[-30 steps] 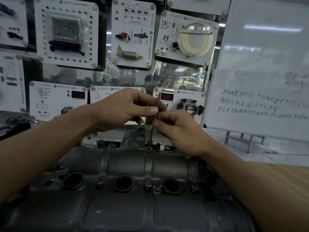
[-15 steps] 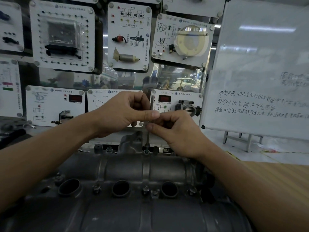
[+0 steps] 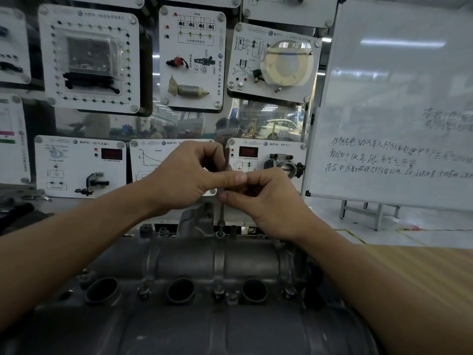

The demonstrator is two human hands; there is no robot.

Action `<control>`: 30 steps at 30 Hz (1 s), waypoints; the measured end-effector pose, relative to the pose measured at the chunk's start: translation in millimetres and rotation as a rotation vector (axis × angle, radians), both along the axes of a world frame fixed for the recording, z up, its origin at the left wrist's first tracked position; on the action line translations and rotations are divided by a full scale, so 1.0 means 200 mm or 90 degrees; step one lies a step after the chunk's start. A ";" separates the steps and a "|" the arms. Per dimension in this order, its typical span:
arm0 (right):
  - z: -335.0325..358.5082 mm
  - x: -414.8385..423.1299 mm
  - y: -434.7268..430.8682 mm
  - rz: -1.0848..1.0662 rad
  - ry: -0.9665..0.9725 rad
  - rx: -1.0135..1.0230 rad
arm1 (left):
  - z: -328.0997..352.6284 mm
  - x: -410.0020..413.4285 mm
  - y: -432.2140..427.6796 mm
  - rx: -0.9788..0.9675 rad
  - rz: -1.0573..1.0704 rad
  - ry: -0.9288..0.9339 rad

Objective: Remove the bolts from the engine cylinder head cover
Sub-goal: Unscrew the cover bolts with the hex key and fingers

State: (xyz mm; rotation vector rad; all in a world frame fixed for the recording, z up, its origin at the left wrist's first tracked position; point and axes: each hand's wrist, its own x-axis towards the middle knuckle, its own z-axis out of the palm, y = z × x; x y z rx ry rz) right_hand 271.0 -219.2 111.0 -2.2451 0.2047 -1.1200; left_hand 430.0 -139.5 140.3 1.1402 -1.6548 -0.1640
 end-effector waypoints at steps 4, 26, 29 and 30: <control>0.00 -0.01 0.01 0.005 0.022 -0.033 | 0.01 0.03 0.01 0.044 -0.036 0.013; 0.03 -0.01 0.05 -0.012 0.139 -0.081 | 0.01 0.02 0.07 0.152 -0.113 0.083; 0.10 -0.02 0.08 -0.041 0.234 -0.132 | 0.05 0.05 0.10 0.148 -0.087 0.072; 0.14 -0.02 0.09 -0.052 0.259 -0.143 | 0.07 0.05 0.11 0.133 -0.070 0.065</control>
